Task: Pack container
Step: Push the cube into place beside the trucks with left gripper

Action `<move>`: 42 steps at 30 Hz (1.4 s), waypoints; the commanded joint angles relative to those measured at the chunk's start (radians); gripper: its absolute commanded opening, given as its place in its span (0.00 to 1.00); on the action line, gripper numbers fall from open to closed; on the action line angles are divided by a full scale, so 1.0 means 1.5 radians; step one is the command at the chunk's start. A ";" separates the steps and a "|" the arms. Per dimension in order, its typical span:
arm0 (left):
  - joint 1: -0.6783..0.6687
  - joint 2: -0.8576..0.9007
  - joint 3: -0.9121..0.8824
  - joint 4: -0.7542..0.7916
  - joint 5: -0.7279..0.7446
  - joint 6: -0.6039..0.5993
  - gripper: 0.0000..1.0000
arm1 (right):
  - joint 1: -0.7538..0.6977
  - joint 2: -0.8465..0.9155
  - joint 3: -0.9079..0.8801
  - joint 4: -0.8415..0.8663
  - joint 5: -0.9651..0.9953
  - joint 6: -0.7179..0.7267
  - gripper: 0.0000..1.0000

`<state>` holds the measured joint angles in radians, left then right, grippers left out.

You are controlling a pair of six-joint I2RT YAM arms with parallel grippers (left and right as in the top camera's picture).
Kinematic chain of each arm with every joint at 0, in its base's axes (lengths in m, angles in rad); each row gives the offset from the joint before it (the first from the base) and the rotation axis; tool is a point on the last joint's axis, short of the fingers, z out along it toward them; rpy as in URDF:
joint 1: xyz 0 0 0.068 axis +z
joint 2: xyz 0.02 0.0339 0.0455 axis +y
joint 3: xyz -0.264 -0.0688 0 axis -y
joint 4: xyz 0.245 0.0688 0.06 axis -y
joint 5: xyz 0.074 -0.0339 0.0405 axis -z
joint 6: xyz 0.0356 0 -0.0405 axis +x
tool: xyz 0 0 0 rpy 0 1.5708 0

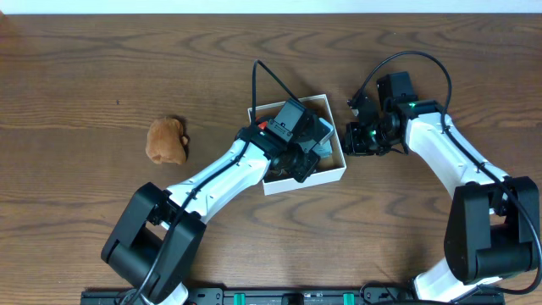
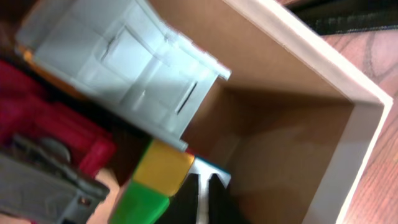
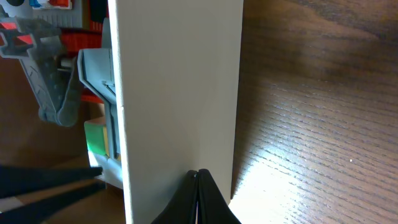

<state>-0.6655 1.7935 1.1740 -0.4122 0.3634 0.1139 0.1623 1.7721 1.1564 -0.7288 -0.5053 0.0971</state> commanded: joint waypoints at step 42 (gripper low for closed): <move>0.021 0.057 -0.003 -0.108 -0.109 -0.062 0.19 | 0.006 0.004 -0.001 0.005 -0.015 -0.011 0.03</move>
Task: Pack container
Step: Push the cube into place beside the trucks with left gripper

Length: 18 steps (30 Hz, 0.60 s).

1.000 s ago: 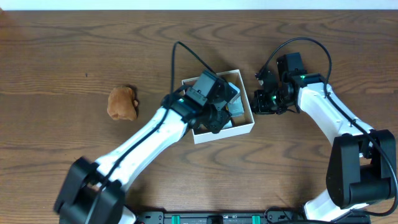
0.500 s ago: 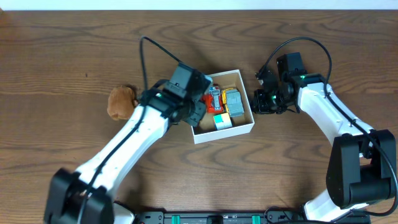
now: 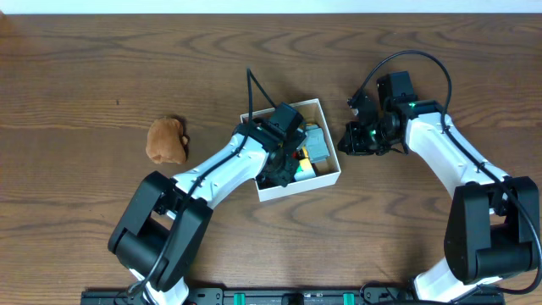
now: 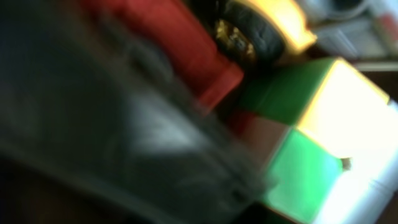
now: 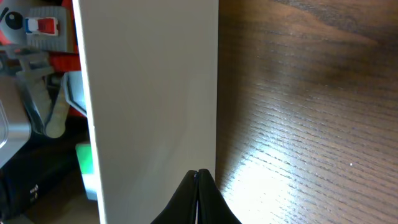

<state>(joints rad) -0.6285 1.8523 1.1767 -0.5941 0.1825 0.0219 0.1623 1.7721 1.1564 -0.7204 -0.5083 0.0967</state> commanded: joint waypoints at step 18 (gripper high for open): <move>-0.004 -0.003 0.047 0.049 0.083 0.022 0.06 | 0.006 0.004 -0.001 -0.001 -0.013 -0.011 0.04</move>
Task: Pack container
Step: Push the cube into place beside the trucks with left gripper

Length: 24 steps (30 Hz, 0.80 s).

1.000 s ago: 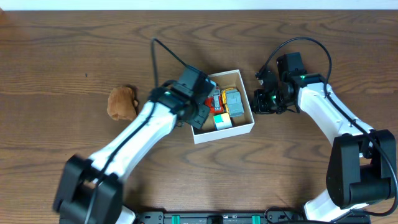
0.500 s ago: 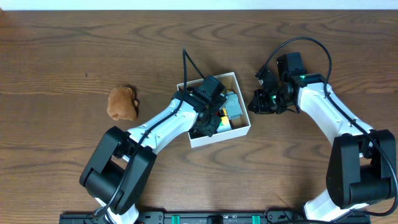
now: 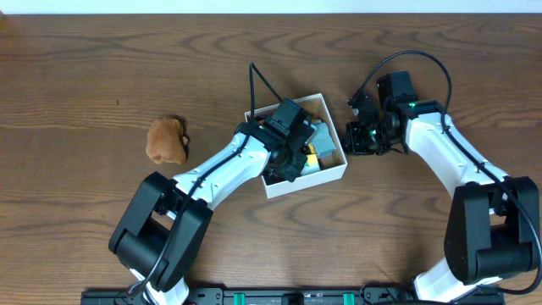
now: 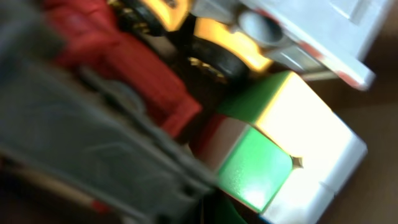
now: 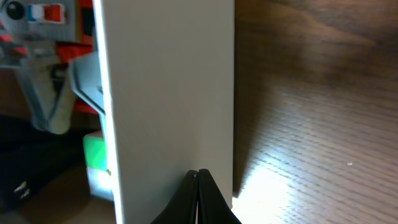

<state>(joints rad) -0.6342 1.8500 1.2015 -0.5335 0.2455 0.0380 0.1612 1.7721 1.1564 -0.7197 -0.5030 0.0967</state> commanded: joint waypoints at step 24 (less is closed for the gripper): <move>0.000 -0.002 0.031 0.036 0.081 0.027 0.06 | 0.007 0.004 -0.001 -0.024 -0.168 -0.115 0.03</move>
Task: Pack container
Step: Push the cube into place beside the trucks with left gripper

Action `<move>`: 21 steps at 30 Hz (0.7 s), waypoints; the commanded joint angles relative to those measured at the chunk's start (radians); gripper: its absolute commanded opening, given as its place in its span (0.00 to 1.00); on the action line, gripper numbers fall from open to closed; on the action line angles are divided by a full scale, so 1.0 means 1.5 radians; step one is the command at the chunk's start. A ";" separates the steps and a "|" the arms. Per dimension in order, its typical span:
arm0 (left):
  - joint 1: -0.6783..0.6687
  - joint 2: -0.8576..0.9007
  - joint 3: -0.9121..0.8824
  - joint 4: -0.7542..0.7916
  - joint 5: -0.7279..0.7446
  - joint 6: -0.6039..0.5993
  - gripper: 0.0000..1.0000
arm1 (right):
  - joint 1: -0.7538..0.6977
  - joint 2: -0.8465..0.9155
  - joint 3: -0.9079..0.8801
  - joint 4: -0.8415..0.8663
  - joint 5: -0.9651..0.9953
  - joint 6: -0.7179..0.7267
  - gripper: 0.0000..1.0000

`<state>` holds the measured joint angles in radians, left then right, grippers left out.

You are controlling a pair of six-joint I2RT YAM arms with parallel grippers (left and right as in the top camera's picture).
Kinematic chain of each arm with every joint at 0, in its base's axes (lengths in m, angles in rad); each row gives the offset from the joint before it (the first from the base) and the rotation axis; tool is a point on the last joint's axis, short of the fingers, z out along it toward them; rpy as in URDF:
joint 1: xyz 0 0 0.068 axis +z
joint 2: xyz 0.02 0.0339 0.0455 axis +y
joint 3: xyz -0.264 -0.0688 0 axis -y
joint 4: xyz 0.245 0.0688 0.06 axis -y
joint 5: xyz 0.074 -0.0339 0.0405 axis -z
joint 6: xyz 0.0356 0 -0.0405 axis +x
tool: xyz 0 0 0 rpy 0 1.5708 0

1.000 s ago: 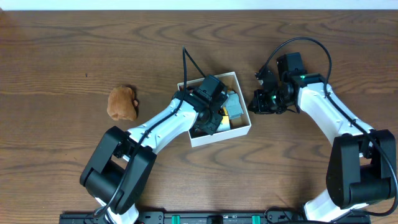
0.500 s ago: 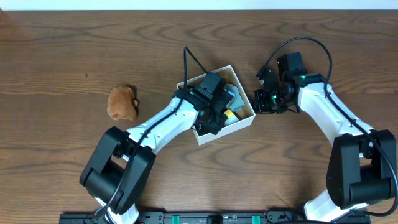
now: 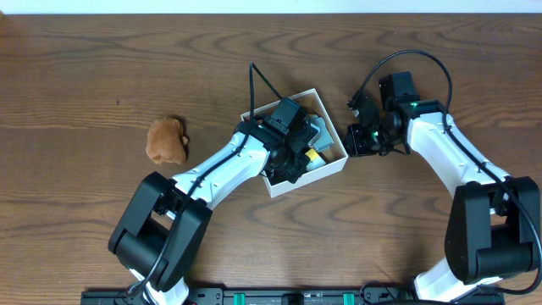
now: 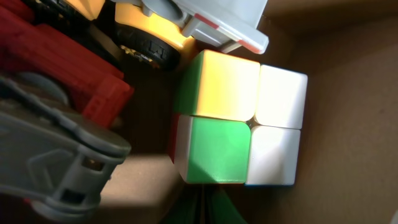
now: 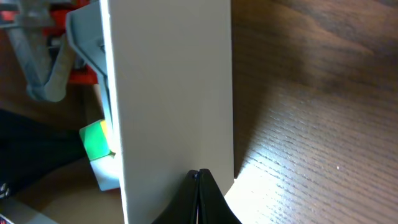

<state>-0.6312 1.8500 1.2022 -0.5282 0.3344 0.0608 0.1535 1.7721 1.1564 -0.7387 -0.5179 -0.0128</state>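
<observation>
The white cardboard box (image 3: 332, 165) sits mid-table, tilted. Inside lie a green, yellow and white puzzle cube (image 4: 239, 118), a red toy (image 4: 59, 59) and a grey toy truck with yellow wheels (image 4: 205, 18). My left gripper (image 4: 202, 208) is shut inside the box, its tips just short of the cube's green face, holding nothing. My right gripper (image 5: 199, 177) is shut, its tips against the outside of the box's right wall (image 5: 168, 93). A brown plush toy (image 3: 167, 140) lies on the table left of the box.
The wooden table (image 3: 85, 68) spreads around the box. The left arm (image 3: 220, 174) reaches in from the front, the right arm (image 3: 449, 152) from the right. A black cable (image 3: 271, 76) loops behind the box.
The box has turned a little further. My left gripper now sits back from the cube, which shows in sharp view on the box floor. My right gripper stays shut against the wall.
First my left gripper was deep in the box beside the truck and cube, the right one shut at the outer wall. Then the box stood shifted left and turned, the left camera close on the toys. It then stood back to the right, and now the cube lies free.
</observation>
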 commanded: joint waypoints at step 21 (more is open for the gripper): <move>0.001 -0.002 0.031 -0.064 0.043 0.011 0.17 | 0.011 0.004 -0.001 -0.009 -0.085 -0.023 0.05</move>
<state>-0.6247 1.8500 1.2091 -0.6048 0.3611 0.0784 0.1432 1.7721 1.1564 -0.7479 -0.5785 -0.0616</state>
